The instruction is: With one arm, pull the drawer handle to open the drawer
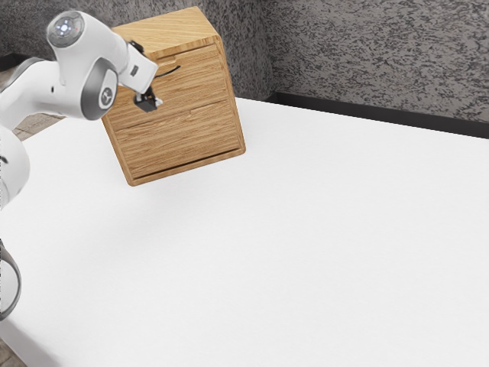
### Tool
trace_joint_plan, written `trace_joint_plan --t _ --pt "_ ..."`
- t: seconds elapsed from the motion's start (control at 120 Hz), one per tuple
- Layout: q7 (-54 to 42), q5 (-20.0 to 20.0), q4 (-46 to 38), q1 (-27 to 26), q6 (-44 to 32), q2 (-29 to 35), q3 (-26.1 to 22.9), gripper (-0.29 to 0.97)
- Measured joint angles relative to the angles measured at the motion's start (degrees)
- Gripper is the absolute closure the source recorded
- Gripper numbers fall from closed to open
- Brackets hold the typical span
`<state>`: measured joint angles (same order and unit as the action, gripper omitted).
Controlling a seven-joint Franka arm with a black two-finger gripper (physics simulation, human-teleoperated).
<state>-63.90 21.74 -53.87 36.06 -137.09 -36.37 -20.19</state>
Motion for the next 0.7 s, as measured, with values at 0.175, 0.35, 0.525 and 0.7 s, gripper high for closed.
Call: trace_joint_plan --t 0.175,0.35,0.525,0.7 --pt "-0.7 0.0 0.8 0.1 -0.2 -1.6 0.0 0.00" --pt "-1.2 0.1 0.9 0.2 -0.3 -2.1 0.0 -0.02" --pt "-1.6 0.1 0.9 0.2 -0.5 -2.4 0.0 -0.01" --pt "-1.8 0.0 0.8 -0.7 -0.5 -2.2 0.5 0.00"
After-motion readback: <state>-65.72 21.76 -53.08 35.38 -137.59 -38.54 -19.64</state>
